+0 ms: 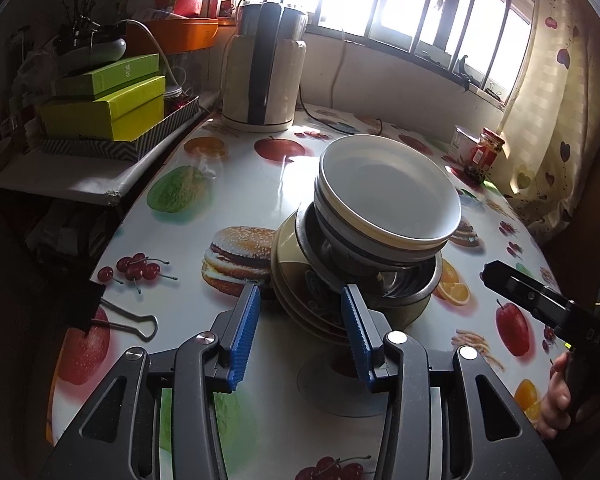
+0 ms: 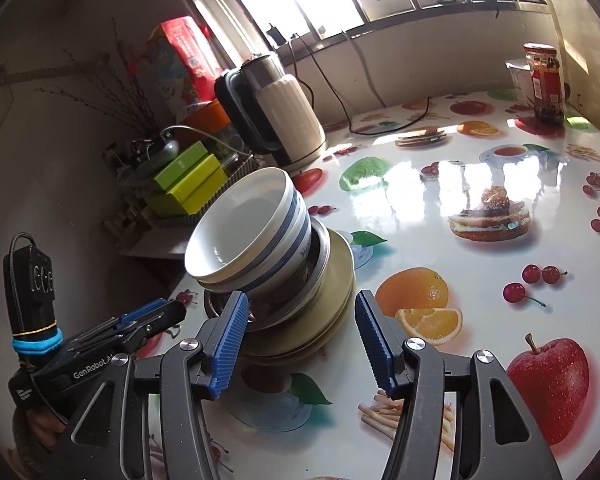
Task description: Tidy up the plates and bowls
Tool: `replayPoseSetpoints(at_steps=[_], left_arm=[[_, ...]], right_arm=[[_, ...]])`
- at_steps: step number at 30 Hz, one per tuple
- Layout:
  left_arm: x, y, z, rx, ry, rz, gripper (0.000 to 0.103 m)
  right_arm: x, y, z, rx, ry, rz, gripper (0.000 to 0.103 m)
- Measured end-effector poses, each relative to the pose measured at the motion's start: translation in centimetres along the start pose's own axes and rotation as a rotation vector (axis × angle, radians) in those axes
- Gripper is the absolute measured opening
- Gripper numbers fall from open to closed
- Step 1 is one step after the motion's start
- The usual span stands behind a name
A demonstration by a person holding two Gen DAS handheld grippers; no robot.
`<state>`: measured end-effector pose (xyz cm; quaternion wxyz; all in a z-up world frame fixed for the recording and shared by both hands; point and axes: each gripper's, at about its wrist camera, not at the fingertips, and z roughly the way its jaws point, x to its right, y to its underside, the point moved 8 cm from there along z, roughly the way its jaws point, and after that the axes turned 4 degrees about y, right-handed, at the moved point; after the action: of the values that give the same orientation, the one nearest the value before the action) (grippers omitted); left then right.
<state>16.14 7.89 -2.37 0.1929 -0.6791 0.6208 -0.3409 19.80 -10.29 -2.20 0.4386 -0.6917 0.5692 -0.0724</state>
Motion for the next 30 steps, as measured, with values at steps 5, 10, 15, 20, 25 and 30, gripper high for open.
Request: replayPoseSetpoints(at_steps=[5, 10, 15, 20, 25, 30], left_arm=[[0.0, 1.2, -0.3, 0.004, -0.058, 0.025, 0.044], [0.2, 2.8, 0.0, -0.016, -0.072, 0.021, 0.044], [0.4, 4.5, 0.3, -0.044, -0.097, 0.035, 0.044], [0.5, 6.3, 0.9, -0.079, -0.114, 0.047, 0.044], [0.5, 7.4, 1.1, -0.093, -0.136, 0.049, 0.044], [0.2, 7.9, 1.2, -0.101, -0.152, 0.042, 0.044]], right_arm=[[-0.4, 0.6, -0.8, 0.016, 0.031, -0.030, 0.060], [-0.7, 1.6, -1.3, 0.013, 0.069, -0.065, 0.066], [-0.7, 2.8, -1.4, 0.003, 0.119, -0.090, 0.071], [-0.3, 4.7, -0.8, -0.038, 0.202, -0.136, 0.074], [-0.3, 6.9, 0.2, -0.090, 0.222, -0.158, 0.074], [0.1, 8.0, 0.8, -0.118, 0.264, -0.158, 0.075]])
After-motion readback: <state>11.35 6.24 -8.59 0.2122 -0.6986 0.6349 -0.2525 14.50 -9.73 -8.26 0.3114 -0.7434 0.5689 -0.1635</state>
